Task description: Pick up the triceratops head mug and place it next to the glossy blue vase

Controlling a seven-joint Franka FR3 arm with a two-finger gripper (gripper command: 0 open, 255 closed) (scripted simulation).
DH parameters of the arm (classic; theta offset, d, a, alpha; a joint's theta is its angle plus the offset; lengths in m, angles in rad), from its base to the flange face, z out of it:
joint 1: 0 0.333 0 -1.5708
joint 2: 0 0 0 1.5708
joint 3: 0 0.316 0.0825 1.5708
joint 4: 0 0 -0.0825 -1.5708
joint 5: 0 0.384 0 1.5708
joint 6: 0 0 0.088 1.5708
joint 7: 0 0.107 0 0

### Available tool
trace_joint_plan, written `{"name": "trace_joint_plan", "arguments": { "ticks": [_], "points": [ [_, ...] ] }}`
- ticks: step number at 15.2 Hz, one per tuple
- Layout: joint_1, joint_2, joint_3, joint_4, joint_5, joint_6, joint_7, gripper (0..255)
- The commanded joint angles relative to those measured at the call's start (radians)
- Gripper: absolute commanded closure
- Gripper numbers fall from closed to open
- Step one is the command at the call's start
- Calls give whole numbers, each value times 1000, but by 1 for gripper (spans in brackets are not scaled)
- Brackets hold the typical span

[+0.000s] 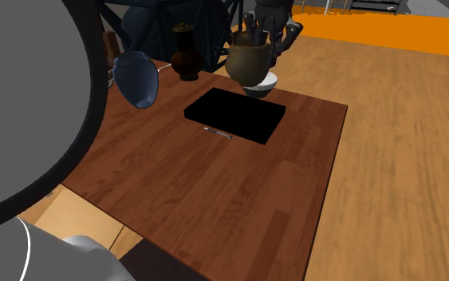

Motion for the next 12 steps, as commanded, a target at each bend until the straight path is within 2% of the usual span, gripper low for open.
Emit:
{"name": "trace_joint_plan", "arguments": {
  "ticks": [1, 12],
  "points": [
    [20, -15, 30, -21, 3, 9, 50, 255],
    [125, -13, 197, -10, 12, 15, 321, 255]
  ]
}}
